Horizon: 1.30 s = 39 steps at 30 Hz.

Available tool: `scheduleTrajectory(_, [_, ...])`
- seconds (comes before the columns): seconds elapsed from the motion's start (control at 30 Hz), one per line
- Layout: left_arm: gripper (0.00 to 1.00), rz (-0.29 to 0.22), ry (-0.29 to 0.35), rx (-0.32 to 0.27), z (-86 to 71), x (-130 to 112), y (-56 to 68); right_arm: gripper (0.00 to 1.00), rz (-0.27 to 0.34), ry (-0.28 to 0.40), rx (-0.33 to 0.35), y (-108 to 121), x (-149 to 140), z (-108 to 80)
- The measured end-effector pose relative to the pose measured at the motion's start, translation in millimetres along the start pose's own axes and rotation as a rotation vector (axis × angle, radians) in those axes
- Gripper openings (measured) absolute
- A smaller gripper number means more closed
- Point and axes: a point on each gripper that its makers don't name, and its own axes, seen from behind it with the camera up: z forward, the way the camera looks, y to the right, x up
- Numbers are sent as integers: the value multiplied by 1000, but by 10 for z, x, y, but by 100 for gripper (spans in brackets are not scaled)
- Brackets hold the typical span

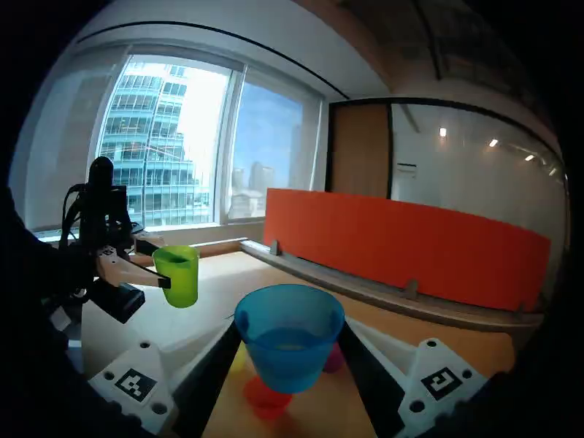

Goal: Pour water

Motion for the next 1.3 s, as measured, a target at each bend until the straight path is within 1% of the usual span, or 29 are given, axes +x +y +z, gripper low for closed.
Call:
scheduleTrajectory(0.2, [84,-2,0,-14,2,1,39,90,-22,10,10,-39,86,66])
scheduleTrajectory(0.5, [84,15,-4,-21,20,6,89,90,-41,23,35,-83,218,188])
scheduleTrajectory(0.6, [84,12,0,-22,27,12,96,90,-42,28,50,-118,278,223])
scheduleTrajectory(0.7, [84,12,2,-22,37,19,91,90,-29,34,68,-158,355,260])
scheduleTrajectory(0.8, [84,11,2,-18,46,19,80,90,-16,42,80,-175,430,289])
scheduleTrajectory(0.9, [84,9,1,-23,48,20,84,90,-20,47,85,-165,480,316])
scheduleTrajectory(1.1, [84,8,-2,-32,67,13,98,90,-51,44,90,-139,554,375])
scheduleTrajectory(1.3, [83,8,-7,-40,82,2,120,90,-88,53,103,-166,662,440])
